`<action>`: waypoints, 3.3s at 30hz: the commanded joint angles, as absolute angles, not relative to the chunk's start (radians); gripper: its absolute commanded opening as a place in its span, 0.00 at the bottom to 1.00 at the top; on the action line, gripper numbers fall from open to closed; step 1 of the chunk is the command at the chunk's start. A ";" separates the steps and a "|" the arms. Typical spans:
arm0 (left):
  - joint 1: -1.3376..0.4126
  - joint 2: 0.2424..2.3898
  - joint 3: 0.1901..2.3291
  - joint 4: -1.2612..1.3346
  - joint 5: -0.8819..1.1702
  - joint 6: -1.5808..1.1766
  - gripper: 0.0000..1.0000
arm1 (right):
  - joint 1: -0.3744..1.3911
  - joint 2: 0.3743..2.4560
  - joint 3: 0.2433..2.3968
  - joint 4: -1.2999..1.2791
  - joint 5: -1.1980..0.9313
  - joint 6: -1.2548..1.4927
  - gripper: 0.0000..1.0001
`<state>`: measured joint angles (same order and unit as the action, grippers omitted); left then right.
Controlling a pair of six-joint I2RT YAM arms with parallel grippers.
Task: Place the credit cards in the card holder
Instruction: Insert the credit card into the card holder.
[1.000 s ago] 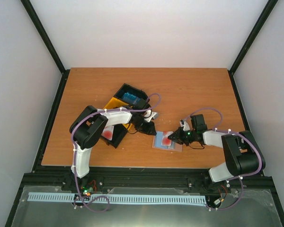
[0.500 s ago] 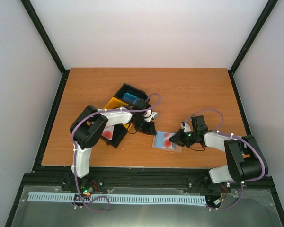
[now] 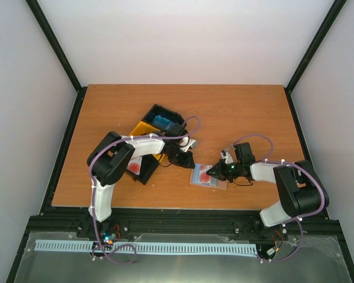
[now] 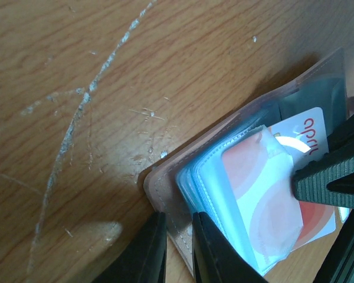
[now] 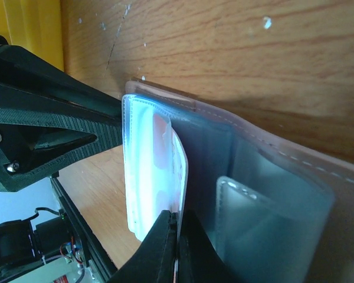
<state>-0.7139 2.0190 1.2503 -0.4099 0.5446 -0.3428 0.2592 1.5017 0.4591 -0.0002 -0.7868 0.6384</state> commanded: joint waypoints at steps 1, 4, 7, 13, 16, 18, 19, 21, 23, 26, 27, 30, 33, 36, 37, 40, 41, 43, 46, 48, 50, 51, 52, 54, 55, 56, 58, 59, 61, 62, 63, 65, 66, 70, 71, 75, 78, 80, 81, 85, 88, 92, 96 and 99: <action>-0.722 2.066 1.248 -0.414 0.502 -0.353 0.16 | 0.287 1.545 0.464 -0.001 -0.731 0.649 0.04; -0.722 2.064 1.246 -0.412 0.499 -0.355 0.16 | 0.305 1.559 0.467 0.014 -0.728 0.659 0.05; -0.722 2.063 1.244 -0.412 0.497 -0.358 0.16 | 0.316 1.565 0.469 0.028 -0.721 0.672 0.07; -0.722 2.057 1.240 -0.412 0.492 -0.358 0.16 | 0.340 1.550 0.467 0.039 -0.707 0.694 0.15; -0.722 2.057 1.238 -0.412 0.490 -0.359 0.16 | 0.345 1.517 0.458 0.029 -0.687 0.707 0.19; -0.723 2.056 1.238 -0.413 0.488 -0.358 0.16 | 0.346 1.492 0.454 0.015 -0.674 0.716 0.21; -0.722 2.057 1.238 -0.411 0.488 -0.358 0.16 | 0.347 1.479 0.451 0.006 -0.666 0.720 0.23; -0.722 2.057 1.237 -0.412 0.486 -0.359 0.16 | 0.349 1.450 0.447 -0.016 -0.648 0.726 0.26; -0.722 2.057 1.238 -0.411 0.486 -0.361 0.15 | 0.350 1.420 0.440 -0.037 -0.630 0.737 0.31; -0.722 2.054 1.240 -0.414 0.483 -0.362 0.15 | 0.352 1.377 0.442 -0.085 -0.603 0.752 0.40; -0.722 2.051 1.241 -0.415 0.485 -0.363 0.15 | 0.354 1.366 0.444 -0.102 -0.595 0.755 0.43; -0.722 2.038 1.240 -0.420 0.501 -0.366 0.15 | 0.365 1.342 0.458 -0.157 -0.570 0.764 0.49; -0.722 2.017 1.234 -0.425 0.530 -0.361 0.15 | 0.383 1.333 0.472 -0.199 -0.550 0.774 0.52; -0.722 2.002 1.218 -0.429 0.548 -0.364 0.15 | 0.411 1.336 0.504 -0.272 -0.505 0.780 0.54; -0.722 1.997 1.213 -0.429 0.552 -0.367 0.16 | 0.419 1.334 0.520 -0.301 -0.485 0.785 0.56; -0.723 1.981 1.192 -0.426 0.573 -0.375 0.16 | 0.440 1.332 0.559 -0.366 -0.436 0.809 0.60; -0.723 1.975 1.182 -0.419 0.584 -0.377 0.16 | 0.450 1.335 0.574 -0.392 -0.412 0.817 0.61; -0.723 1.963 1.163 -0.405 0.596 -0.384 0.16 | 0.470 1.348 0.604 -0.434 -0.387 0.832 0.62; -0.724 1.956 1.144 -0.389 0.614 -0.392 0.16 | 0.508 1.381 0.640 -0.477 -0.371 0.858 0.62; -0.725 1.955 1.131 -0.373 0.626 -0.398 0.16 | 0.532 1.401 0.659 -0.482 -0.369 0.873 0.62; -0.730 1.955 1.121 -0.361 0.629 -0.400 0.16 | 0.545 1.417 0.666 -0.467 -0.376 0.889 0.62; -0.733 1.956 1.117 -0.355 0.628 -0.401 0.16 | 0.551 1.426 0.670 -0.460 -0.377 0.894 0.62; -0.737 1.959 1.115 -0.351 0.629 -0.401 0.16 | 0.555 1.438 0.677 -0.459 -0.376 0.897 0.61; -0.741 1.963 1.110 -0.348 0.625 -0.403 0.16 | 0.559 1.463 0.691 -0.454 -0.375 0.898 0.60; -0.743 1.964 1.107 -0.345 0.623 -0.403 0.16 | 0.561 1.466 0.695 -0.443 -0.378 0.899 0.60; -0.744 1.963 1.103 -0.343 0.620 -0.402 0.16 | 0.563 1.464 0.696 -0.425 -0.384 0.901 0.59; -0.745 1.959 1.095 -0.339 0.615 -0.401 0.16 | 0.566 1.456 0.695 -0.390 -0.402 0.908 0.59; -0.745 1.958 1.092 -0.338 0.616 -0.399 0.16 | 0.566 1.454 0.695 -0.380 -0.408 0.909 0.59; -0.745 1.956 1.085 -0.336 0.618 -0.396 0.16 | 0.566 1.464 0.705 -0.379 -0.420 0.908 0.58; -0.745 1.956 1.085 -0.338 0.617 -0.394 0.16 | 0.566 1.476 0.720 -0.386 -0.426 0.908 0.56; -0.745 1.954 1.083 -0.340 0.614 -0.392 0.16 | 0.566 1.490 0.733 -0.398 -0.430 0.907 0.55; -0.744 1.950 1.084 -0.345 0.603 -0.388 0.16 | 0.568 1.525 0.763 -0.425 -0.436 0.906 0.54; -0.745 1.948 1.085 -0.346 0.601 -0.387 0.16 | 0.572 1.540 0.781 -0.439 -0.433 0.908 0.54; -0.745 1.944 1.082 -0.347 0.594 -0.388 0.15 | 0.596 1.588 0.848 -0.482 -0.419 0.930 0.55; -0.745 1.943 1.080 -0.346 0.591 -0.389 0.16 | 0.604 1.602 0.861 -0.489 -0.415 0.938 0.55; -0.745 1.938 1.073 -0.344 0.579 -0.393 0.15 | 0.634 1.660 0.910 -0.514 -0.408 0.956 0.56; -0.745 1.929 1.067 -0.341 0.572 -0.394 0.15 | 0.659 1.689 0.952 -0.530 -0.394 0.962 0.56; -0.745 1.928 1.063 -0.339 0.571 -0.396 0.15 | 0.669 1.708 0.986 -0.548 -0.384 0.958 0.56; -0.745 1.927 1.062 -0.338 0.571 -0.396 0.15 | 0.673 1.718 1.006 -0.558 -0.376 0.954 0.56; -0.746 1.919 1.061 -0.340 0.558 -0.396 0.15 | 0.681 1.743 1.061 -0.595 -0.356 0.937 0.56; -0.745 1.908 1.068 -0.354 0.528 -0.397 0.15 | 0.680 1.722 1.065 -0.632 -0.317 0.921 0.59; -0.744 1.888 1.093 -0.388 0.461 -0.398 0.15 | 0.667 1.631 1.009 -0.679 -0.230 0.884 0.61; -0.744 1.877 1.143 -0.425 0.452 -0.360 0.20 | 0.657 1.525 0.927 -0.691 -0.201 0.854 0.61; -0.744 1.867 1.164 -0.424 0.502 -0.322 0.25 | 0.657 1.498 0.891 -0.723 -0.176 0.850 0.60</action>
<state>-0.7326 1.8988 1.1118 -0.3809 0.4904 -0.3775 0.6605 1.5368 0.9401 -0.7006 -0.2386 0.8764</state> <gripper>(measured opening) 0.227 0.606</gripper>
